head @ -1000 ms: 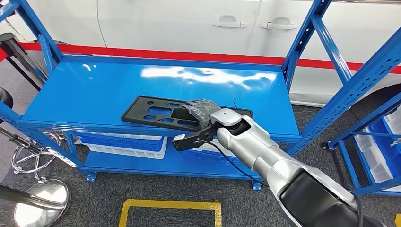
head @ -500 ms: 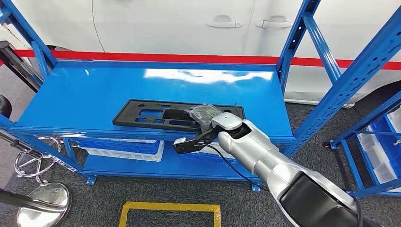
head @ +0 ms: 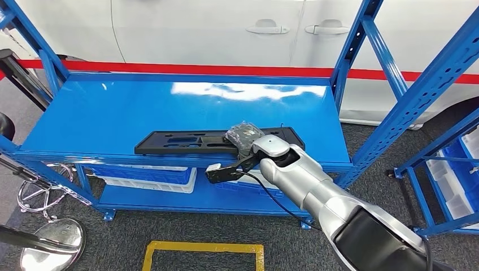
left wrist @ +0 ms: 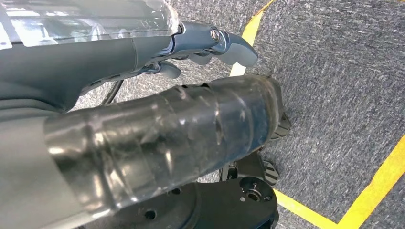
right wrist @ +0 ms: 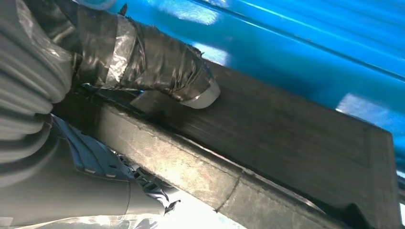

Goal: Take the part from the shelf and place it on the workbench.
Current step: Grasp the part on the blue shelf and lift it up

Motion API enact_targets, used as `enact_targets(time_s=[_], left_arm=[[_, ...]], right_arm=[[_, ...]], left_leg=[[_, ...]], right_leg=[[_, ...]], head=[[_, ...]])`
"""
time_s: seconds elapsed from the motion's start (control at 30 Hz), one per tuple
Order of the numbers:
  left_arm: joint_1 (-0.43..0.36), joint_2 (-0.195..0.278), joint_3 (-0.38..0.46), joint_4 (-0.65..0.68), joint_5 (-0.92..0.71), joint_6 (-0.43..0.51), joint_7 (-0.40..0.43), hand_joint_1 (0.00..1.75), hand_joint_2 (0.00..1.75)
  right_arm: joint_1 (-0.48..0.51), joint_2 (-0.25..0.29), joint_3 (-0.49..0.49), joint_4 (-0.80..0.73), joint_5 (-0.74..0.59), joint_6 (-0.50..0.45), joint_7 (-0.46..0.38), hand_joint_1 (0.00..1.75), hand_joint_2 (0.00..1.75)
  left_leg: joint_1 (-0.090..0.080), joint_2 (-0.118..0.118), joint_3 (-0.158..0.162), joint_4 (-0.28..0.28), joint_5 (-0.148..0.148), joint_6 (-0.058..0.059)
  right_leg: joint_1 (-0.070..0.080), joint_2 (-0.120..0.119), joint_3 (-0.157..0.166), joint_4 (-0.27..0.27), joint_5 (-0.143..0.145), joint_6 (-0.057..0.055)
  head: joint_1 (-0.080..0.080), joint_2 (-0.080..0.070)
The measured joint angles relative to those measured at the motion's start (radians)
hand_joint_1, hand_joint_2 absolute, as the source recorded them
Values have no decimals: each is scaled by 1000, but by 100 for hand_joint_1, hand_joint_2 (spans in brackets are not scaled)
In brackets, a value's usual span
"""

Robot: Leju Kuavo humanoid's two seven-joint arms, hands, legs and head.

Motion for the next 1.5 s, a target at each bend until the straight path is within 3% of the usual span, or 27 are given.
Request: enact_targets(time_s=[0.33, 0.47, 0.63, 0.87, 1.5], left_arm=[[0, 0, 2, 0, -10, 6, -18, 0, 0], [0, 0, 5, 0, -4, -1, -23, 0, 175], [1, 0, 12, 0, 0, -10, -37, 0, 175], [2, 0, 13, 0, -7, -20, -52, 0, 175], [2, 0, 12, 0, -32, -12, -60, 0, 175]], right_arm=[[8, -16, -2, -42, -15, -22, 6, 175, 175], [14, -24, -4, -77, 40, -64, 44, 175, 175], [-25, -50, -37, -234, 143, -32, 109, 175, 175], [-86, -86, -110, -467, 194, 23, 124, 175, 175], [-117, -153, -229, -726, 226, 60, 133, 175, 175]], left_leg=[[-1, 0, 0, 1, -1, 0], [-1, 0, -1, 1, 0, 0], [-1, 0, -2, 1, 0, 0], [-1, 0, -2, 1, -1, 0], [-1, 0, -2, 1, -1, 0]], right_leg=[[-1, 0, 0, 0, 0, 0], [-1, -1, 0, 0, 0, 0], [-1, 0, -1, 0, 0, 0], [-1, -1, -2, 0, 0, 0], [-1, -1, -2, 0, 0, 0]], head=[[0, 0], [0, 0], [0, 0], [0, 0], [0, 0]])
